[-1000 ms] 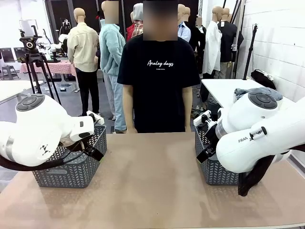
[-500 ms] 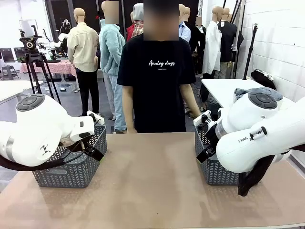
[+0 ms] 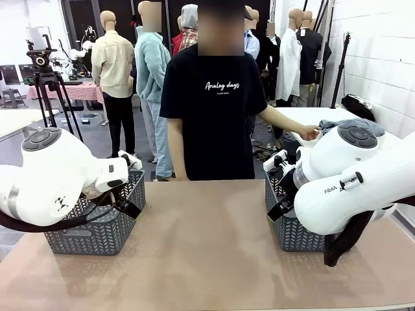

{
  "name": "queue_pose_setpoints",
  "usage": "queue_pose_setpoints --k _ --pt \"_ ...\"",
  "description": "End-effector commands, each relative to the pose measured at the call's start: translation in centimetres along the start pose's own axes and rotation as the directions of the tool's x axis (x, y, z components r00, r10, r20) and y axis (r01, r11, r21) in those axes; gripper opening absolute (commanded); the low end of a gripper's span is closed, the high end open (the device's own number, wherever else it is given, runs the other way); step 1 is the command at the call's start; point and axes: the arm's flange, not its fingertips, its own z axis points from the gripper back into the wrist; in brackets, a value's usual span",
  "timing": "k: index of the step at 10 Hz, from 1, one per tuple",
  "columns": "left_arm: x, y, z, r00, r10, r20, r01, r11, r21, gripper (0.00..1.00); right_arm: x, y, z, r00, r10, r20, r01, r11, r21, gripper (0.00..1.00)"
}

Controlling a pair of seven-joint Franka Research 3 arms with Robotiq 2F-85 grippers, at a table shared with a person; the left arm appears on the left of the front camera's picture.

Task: Sort the tops and bottoms.
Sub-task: Lift clothes from the center of the table with your left hand.

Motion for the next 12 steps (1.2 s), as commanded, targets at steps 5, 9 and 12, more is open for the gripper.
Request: queue_pose_setpoints --k 5,9,12 --pt "-0.02 0.18 0.02 1.000 0.004 0.001 -0.004 1.000 0.001 1.00 -0.02 0.07 -0.03 1.000 0.001 -0.001 -0.001 1.000 0.002 1.00" --pt "-0.02 0.18 0.02 1.000 0.004 0.001 -0.004 1.000 0.001 1.00 -0.02 0.07 -0.03 1.000 0.001 -0.001 -0.001 1.000 0.002 1.00" --pt "-0.02 0.18 0.02 1.000 0.004 0.001 -0.004 1.000 0.001 1.00 -0.02 0.07 -0.03 1.000 0.001 -0.001 -0.001 1.000 0.002 1.00"
